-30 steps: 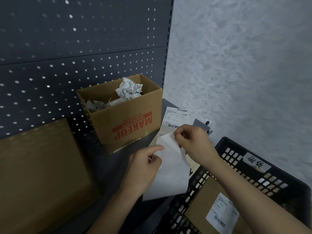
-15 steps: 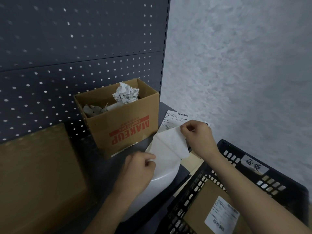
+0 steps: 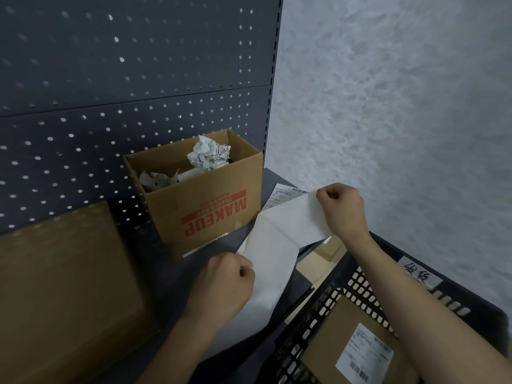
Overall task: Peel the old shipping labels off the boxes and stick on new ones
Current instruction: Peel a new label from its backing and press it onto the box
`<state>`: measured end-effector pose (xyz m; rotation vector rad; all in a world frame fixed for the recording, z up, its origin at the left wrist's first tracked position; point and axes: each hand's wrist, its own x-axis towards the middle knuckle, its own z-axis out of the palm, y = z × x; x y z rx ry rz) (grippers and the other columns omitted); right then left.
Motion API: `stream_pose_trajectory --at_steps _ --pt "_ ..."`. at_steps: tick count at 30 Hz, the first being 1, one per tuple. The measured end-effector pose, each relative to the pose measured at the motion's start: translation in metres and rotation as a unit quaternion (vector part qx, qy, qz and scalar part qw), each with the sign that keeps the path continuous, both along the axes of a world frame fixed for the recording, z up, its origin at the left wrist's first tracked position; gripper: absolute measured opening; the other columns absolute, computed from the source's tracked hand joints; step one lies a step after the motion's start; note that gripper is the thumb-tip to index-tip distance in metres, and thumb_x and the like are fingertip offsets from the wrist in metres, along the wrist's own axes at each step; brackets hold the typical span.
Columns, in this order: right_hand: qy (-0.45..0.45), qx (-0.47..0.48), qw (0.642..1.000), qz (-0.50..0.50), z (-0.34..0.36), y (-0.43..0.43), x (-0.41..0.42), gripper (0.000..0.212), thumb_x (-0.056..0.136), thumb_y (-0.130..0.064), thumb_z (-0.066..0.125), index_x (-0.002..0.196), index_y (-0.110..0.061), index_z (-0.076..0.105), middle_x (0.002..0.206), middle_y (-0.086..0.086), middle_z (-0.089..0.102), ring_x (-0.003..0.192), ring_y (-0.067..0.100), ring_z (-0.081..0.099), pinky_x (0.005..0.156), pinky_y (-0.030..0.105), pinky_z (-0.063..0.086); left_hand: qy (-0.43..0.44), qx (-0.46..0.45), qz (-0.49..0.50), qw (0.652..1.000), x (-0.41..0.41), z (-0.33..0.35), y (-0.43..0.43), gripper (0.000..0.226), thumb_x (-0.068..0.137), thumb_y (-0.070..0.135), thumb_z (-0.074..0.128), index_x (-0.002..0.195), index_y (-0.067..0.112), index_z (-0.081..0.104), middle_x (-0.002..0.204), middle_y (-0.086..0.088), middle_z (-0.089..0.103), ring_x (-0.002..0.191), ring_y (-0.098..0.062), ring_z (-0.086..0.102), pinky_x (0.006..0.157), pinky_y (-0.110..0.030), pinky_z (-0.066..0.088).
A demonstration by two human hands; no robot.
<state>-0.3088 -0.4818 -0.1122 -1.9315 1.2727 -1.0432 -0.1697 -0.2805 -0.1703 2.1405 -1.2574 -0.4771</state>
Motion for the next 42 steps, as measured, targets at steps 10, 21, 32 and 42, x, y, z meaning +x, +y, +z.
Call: stream_pose_trajectory --at_steps 10,21,32,42 --pt "-0.083 -0.044 0.992 -0.085 0.009 -0.013 -0.012 0.016 0.094 -0.017 0.052 0.085 -0.013 0.065 0.077 -0.006 0.061 0.076 0.011 0.056 0.064 0.02 0.039 0.002 0.017 -0.001 1.0 0.0 0.002 0.002 0.021 0.083 0.021 0.045 0.064 0.012 0.04 0.07 -0.004 0.05 0.06 -0.019 0.046 0.057 -0.029 0.038" --pt "-0.192 -0.096 0.971 -0.104 0.03 -0.001 -0.004 0.015 0.097 -0.017 0.05 0.092 -0.013 0.064 0.085 -0.013 0.06 0.076 -0.007 0.054 0.067 0.002 0.039 -0.027 0.012 0.004 1.0 -0.004 0.013 0.001 0.029 0.089 0.02 0.048 0.061 0.017 0.043 0.063 0.005 0.05 0.055 -0.011 0.047 0.05 -0.023 0.038" --pt "-0.285 -0.146 0.944 -0.083 0.054 0.015 0.005 0.015 0.098 -0.016 0.05 0.096 -0.009 0.063 0.09 -0.011 0.06 0.082 -0.007 0.053 0.075 0.011 0.045 -0.046 0.036 -0.004 0.998 -0.007 0.025 0.008 0.023 0.095 0.028 0.048 0.106 0.028 0.068 0.108 0.005 0.056 0.092 -0.014 0.06 0.083 -0.033 0.054" --pt "-0.192 -0.121 0.963 0.143 0.029 0.054 0.026 0.011 0.096 -0.011 0.056 0.09 -0.015 0.064 0.083 -0.008 0.062 0.067 0.002 0.053 0.062 0.016 0.041 0.086 -0.116 0.05 0.988 -0.004 0.036 0.011 0.021 0.095 0.025 0.058 0.113 0.028 0.066 0.113 0.015 0.057 0.104 -0.002 0.055 0.079 -0.009 0.04"
